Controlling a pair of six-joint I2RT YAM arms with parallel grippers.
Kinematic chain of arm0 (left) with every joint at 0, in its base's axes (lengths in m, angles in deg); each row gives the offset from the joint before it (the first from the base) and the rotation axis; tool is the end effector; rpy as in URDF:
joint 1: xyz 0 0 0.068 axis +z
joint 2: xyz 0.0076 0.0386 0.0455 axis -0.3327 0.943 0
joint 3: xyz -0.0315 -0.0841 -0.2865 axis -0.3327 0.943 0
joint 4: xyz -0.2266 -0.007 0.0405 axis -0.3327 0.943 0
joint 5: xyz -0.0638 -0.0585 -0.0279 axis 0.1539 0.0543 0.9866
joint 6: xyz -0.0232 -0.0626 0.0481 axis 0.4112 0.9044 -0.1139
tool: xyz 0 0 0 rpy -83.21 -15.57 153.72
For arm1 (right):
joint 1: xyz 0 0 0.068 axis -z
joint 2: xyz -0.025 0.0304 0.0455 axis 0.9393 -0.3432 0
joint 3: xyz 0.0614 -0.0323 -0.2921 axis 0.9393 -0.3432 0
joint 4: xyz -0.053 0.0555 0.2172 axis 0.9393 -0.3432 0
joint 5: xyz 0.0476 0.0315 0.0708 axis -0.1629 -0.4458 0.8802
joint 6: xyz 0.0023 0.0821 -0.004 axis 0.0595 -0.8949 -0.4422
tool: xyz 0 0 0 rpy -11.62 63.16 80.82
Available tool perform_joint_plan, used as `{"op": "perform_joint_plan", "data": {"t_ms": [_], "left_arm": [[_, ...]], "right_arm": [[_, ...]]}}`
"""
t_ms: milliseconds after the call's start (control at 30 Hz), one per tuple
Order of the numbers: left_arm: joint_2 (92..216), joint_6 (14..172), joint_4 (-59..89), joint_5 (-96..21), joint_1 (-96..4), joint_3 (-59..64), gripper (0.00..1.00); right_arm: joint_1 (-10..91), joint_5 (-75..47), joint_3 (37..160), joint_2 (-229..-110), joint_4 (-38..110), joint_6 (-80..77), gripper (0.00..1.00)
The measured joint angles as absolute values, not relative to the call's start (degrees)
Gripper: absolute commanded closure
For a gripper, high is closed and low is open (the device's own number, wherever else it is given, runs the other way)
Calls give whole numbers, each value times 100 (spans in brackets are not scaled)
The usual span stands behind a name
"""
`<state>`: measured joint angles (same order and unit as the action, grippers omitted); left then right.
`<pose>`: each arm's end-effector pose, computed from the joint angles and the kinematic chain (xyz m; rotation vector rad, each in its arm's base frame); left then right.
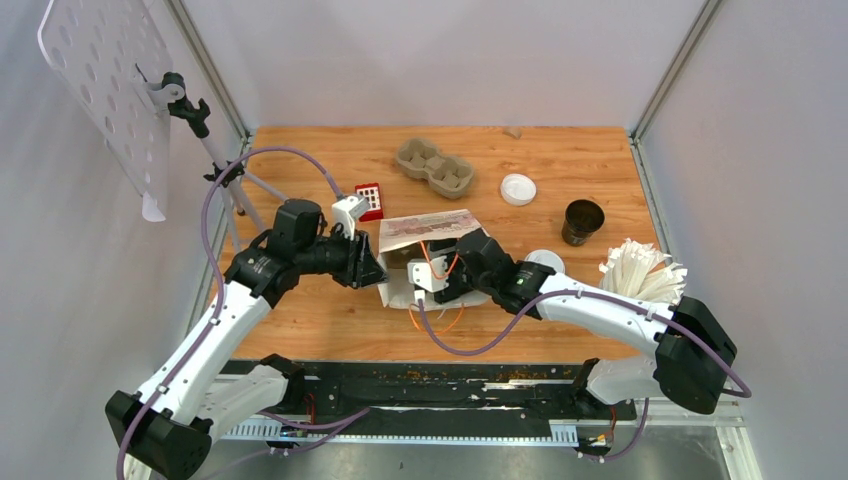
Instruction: Pack the takeout coffee
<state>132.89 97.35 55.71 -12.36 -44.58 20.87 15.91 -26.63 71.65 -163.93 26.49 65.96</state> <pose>0.1328 -0.1060 0.3260 0.5067 2.2668 -1.0336 0.1692 0.2220 0.2659 -1.8466 1.2436 -0.1678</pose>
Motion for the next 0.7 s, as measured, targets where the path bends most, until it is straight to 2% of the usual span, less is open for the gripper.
{"op": "perform_joint_plan", "data": {"t_ms": [200, 567, 700], "left_arm": [[13239, 9821, 5696, -1361, -4458, 2096, 46], [13307, 9843, 5965, -1453, -4458, 2092, 40], [13339, 9882, 6004, -1450, -4458, 2044, 34]], "right_arm": [[1530, -2604, 7163, -16389, 2647, 6533, 39], [1418, -2405, 7156, -16222, 2640, 6535, 39], [1370, -2379, 7156, -16251, 2653, 6572, 39]]}}
